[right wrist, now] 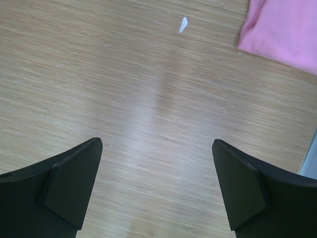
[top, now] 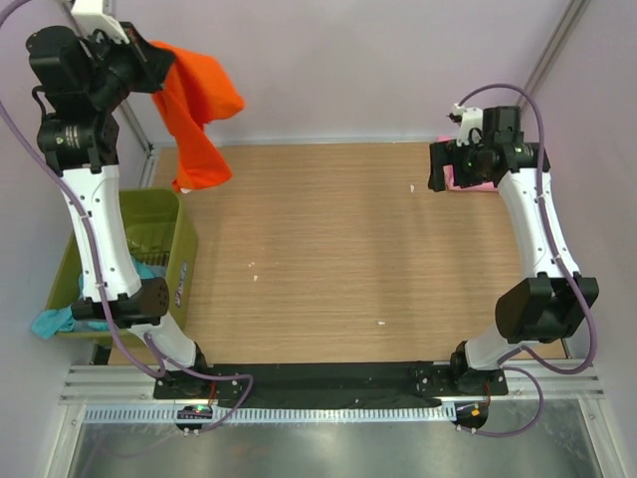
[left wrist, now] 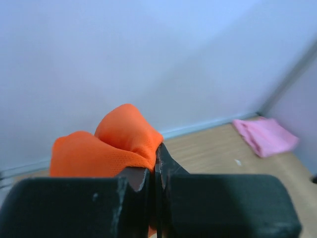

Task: Fold and stack the t-shirts
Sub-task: Move the tshirt to the center of the board

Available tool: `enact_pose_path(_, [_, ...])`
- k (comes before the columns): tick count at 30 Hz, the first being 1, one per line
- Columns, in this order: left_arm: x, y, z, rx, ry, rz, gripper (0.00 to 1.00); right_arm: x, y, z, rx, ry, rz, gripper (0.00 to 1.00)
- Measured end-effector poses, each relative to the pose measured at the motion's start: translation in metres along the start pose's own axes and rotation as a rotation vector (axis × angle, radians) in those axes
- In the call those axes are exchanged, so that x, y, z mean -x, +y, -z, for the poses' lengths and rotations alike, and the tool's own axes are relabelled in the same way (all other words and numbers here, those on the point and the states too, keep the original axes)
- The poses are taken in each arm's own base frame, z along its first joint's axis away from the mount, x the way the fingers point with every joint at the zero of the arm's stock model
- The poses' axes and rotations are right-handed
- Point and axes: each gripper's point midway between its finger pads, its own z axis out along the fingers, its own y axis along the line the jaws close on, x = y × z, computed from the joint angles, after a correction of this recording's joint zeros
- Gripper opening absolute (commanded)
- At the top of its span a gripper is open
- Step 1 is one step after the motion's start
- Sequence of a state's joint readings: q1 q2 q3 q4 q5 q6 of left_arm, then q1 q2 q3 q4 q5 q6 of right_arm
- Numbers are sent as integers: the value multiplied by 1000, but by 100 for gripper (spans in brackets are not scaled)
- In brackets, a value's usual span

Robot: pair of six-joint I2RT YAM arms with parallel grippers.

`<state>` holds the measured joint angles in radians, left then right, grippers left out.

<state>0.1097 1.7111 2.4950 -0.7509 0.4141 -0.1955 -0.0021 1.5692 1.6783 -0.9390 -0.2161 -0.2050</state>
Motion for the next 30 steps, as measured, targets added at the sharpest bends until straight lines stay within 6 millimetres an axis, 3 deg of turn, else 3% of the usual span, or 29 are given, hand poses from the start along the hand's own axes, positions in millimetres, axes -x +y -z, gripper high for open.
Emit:
enact_pose_path(4, [-16, -64, -8, -257, 54, 70, 0, -10, -23, 8, -47, -2, -63, 100])
enact_pose_path(9, [-55, -118, -1, -476, 184, 161, 0, -20, -36, 13, -70, 7, -117, 100])
enact_pose_path(16, [-136, -149, 7, -580, 463, 125, 0, -28, -34, 9, -57, 24, -130, 100])
enact_pose_path(19, [-181, -165, 7, -617, 609, 49, 0, -29, -37, 9, -61, 27, -135, 100])
enact_pose_path(23, [-230, -180, -7, -656, 746, -19, 0, -31, -39, 12, -68, 24, -142, 100])
enact_pose_path(26, [-249, -183, -21, -634, 778, -65, 0, -35, -42, 14, -75, 26, -151, 100])
enact_pose_path(30, [-242, -191, -42, -588, 697, -133, 0, -39, -50, 17, -91, 25, -173, 100])
